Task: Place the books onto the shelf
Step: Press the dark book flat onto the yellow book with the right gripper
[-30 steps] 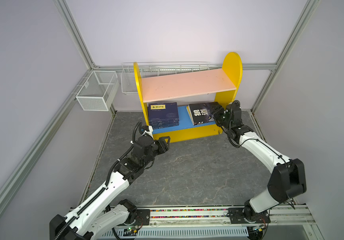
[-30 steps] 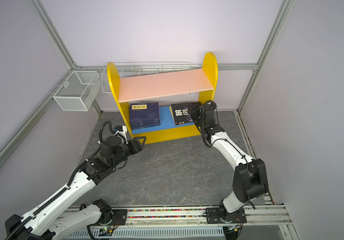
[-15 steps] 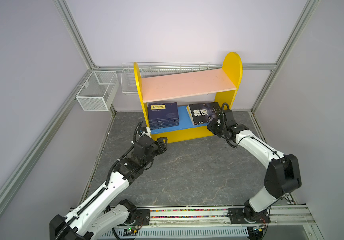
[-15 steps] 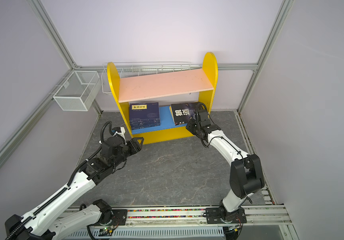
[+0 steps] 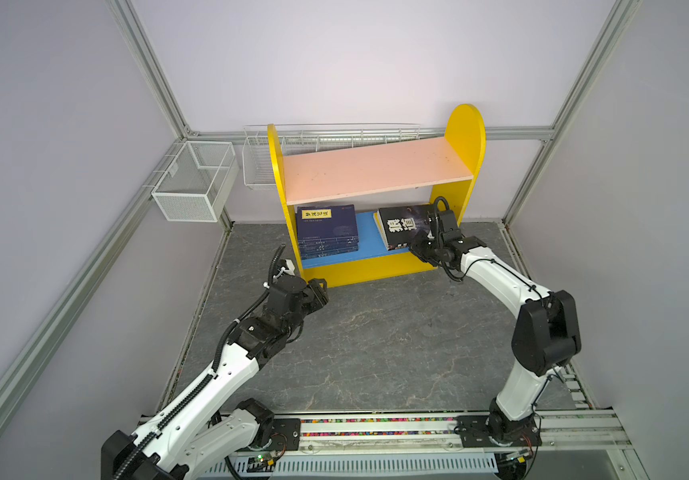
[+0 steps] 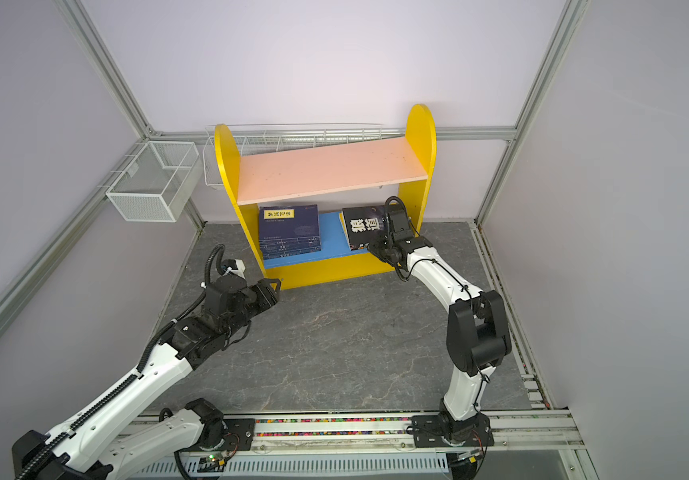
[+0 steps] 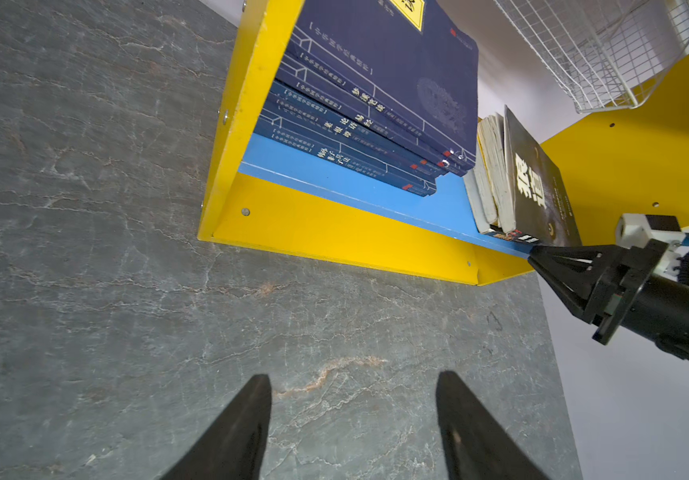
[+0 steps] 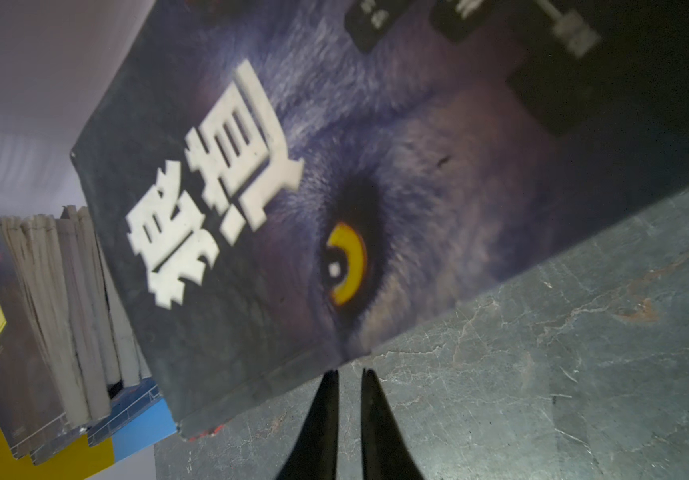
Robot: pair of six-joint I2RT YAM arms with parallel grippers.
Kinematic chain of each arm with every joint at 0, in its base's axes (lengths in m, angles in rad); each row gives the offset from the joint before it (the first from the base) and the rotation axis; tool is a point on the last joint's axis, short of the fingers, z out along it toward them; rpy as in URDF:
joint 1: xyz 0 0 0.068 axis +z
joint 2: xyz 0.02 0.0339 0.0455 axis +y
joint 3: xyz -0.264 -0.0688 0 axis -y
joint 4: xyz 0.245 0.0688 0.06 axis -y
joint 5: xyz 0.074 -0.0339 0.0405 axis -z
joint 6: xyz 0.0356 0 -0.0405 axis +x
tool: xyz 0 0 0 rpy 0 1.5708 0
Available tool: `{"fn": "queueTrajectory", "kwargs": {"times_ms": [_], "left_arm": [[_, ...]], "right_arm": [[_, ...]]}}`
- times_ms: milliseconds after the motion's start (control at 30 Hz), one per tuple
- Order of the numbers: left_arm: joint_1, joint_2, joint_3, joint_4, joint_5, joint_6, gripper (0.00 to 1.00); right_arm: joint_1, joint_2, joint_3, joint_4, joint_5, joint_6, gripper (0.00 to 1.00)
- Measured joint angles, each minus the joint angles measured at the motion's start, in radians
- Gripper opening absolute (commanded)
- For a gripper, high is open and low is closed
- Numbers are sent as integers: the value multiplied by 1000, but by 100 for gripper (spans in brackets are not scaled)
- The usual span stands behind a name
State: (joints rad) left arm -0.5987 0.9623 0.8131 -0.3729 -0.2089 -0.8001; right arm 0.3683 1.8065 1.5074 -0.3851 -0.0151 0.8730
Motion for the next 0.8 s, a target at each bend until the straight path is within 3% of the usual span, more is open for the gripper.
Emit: {"fn": "queueTrajectory", "kwargs": {"times_ms": [800], "left_arm": [[37, 4, -21, 9, 49, -11, 64]], "right_arm": [[-68, 36, 32, -30, 88, -36, 15]]}}
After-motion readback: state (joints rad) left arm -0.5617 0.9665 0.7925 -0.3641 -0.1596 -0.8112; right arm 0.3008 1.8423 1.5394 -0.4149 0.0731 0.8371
